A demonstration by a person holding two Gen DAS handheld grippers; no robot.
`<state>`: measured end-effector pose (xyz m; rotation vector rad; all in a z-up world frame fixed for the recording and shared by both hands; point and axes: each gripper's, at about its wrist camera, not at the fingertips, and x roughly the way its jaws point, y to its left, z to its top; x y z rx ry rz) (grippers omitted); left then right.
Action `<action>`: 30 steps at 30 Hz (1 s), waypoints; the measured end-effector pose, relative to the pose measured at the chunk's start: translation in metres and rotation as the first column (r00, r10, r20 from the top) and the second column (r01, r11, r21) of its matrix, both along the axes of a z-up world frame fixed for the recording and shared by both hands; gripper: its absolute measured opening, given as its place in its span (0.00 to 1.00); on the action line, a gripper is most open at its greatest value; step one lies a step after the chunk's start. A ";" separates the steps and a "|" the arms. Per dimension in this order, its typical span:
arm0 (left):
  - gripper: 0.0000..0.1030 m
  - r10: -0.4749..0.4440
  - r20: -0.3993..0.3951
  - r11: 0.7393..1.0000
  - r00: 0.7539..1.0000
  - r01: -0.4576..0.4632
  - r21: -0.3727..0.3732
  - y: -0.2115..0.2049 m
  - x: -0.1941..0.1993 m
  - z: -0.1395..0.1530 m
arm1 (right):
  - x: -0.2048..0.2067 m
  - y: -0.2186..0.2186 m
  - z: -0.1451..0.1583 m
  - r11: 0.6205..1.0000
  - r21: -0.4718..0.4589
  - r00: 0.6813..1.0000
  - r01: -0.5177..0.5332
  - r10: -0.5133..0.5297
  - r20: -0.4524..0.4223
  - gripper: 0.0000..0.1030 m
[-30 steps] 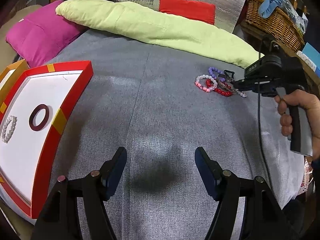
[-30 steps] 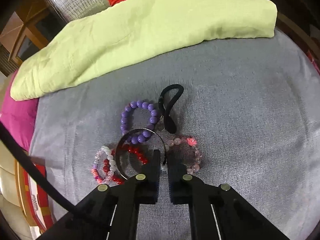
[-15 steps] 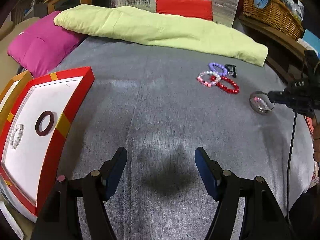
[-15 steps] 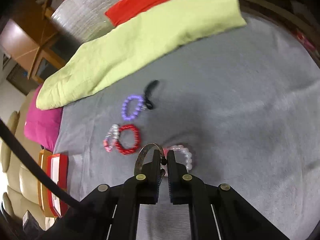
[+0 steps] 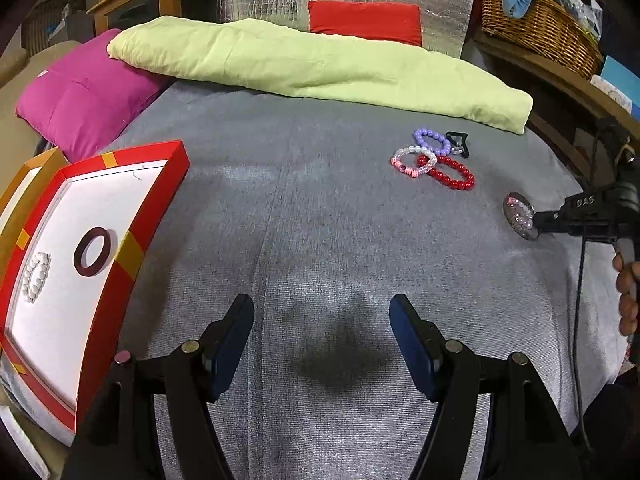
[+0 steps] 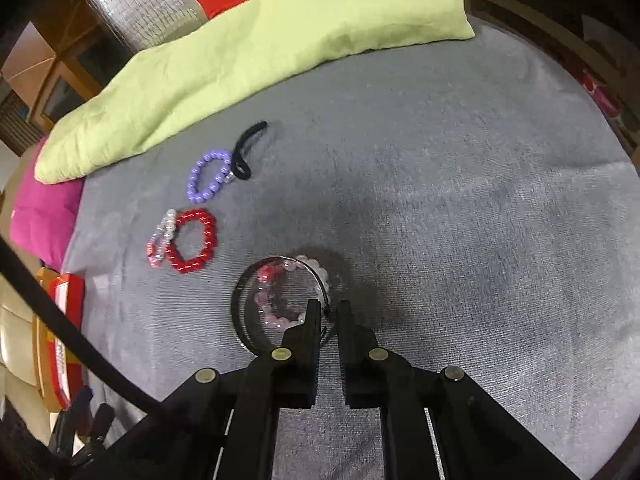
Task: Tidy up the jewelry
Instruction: 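Grasp the pink-and-clear bead bracelet with the left tool while the right tool holds the silver bangle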
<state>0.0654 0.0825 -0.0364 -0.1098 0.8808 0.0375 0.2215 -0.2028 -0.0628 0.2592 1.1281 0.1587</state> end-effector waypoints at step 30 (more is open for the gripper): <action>0.68 -0.228 -0.104 0.974 0.968 0.226 -0.026 -0.167 0.112 0.024 | -0.070 -0.105 -0.014 0.970 0.198 0.975 0.143 -0.172 0.141 0.04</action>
